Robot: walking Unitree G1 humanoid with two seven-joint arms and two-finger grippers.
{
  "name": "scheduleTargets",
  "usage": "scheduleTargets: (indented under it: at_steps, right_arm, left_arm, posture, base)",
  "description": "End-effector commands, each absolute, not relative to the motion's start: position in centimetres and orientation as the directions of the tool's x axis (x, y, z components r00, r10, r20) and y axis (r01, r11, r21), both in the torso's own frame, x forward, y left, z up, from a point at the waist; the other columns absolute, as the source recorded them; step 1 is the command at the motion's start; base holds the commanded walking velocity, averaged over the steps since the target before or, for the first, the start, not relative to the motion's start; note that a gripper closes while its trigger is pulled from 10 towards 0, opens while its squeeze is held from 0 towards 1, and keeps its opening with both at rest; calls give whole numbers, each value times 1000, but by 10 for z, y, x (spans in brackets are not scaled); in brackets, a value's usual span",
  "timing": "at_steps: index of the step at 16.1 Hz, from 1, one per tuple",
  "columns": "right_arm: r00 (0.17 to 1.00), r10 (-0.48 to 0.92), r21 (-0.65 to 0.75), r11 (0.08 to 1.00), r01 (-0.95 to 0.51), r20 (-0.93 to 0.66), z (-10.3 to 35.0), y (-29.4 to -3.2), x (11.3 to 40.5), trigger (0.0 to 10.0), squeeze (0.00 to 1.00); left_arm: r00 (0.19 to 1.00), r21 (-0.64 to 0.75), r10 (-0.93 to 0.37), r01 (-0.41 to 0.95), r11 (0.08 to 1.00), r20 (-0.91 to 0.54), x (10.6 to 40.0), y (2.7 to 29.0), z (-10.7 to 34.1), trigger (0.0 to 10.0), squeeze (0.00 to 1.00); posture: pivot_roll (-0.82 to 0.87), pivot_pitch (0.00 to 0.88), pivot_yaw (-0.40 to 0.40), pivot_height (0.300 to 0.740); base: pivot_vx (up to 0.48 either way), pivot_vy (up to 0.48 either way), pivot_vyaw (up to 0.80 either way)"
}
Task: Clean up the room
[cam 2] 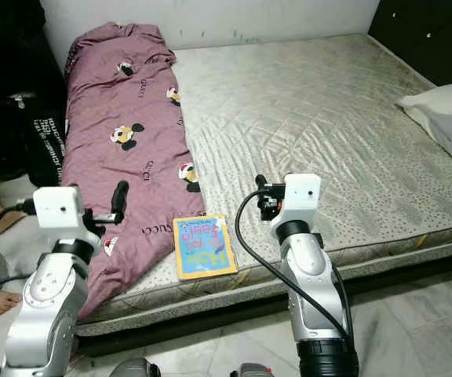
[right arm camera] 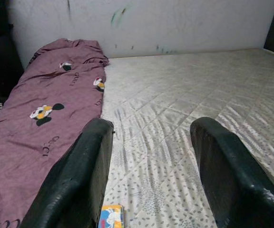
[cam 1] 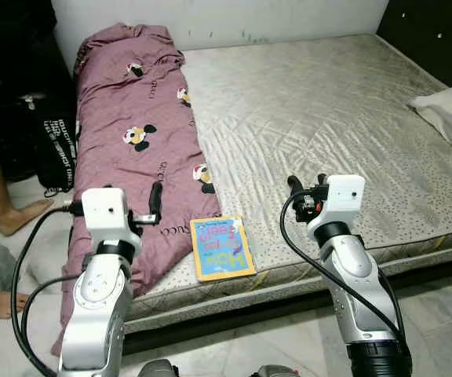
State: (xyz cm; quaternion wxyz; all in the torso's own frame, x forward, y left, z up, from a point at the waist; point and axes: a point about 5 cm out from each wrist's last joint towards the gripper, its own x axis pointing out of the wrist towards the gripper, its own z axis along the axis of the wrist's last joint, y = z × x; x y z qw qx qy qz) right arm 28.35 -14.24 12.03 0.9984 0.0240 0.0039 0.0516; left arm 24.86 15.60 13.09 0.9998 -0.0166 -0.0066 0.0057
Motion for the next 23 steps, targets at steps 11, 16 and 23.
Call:
scheduleTargets:
  at_steps: [11,16,23]
  right_arm:
    - [989,147,55,987,-148,25,128,-136,292,10000,0]
    - [988,150,43,988,-151,27,128,-136,294,10000,0]
    - [987,158,45,986,-160,29,127,-135,296,10000,0]
  left_arm:
    - [999,-30,33,-32,999,40,253,157,136,10000,0]
    - [998,-32,36,-35,999,51,257,156,137,10000,0]
    - [997,-39,43,-41,998,64,258,157,139,10000,0]
  posture:
    - [-52,51,2,686]
    - [-55,45,1,656]
    - [-52,41,-3,656]
  base:
    - [0,0,0]
    - [0,0,0]
    - [0,0,0]
